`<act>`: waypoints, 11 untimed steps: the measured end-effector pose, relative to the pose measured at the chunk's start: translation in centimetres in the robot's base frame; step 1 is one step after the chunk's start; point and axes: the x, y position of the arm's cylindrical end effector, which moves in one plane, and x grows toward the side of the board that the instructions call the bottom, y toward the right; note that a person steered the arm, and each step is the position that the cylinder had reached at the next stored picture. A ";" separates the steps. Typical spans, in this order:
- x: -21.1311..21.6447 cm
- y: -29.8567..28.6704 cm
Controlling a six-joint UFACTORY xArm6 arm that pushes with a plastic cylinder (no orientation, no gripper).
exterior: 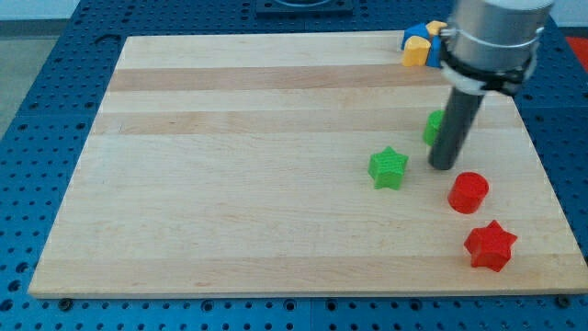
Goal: Move the red circle to the left side of the red star
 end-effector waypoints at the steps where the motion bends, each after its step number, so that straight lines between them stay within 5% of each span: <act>1: 0.6 3.0; 4: 7.0 -1.7; 11: 9.7 -6.8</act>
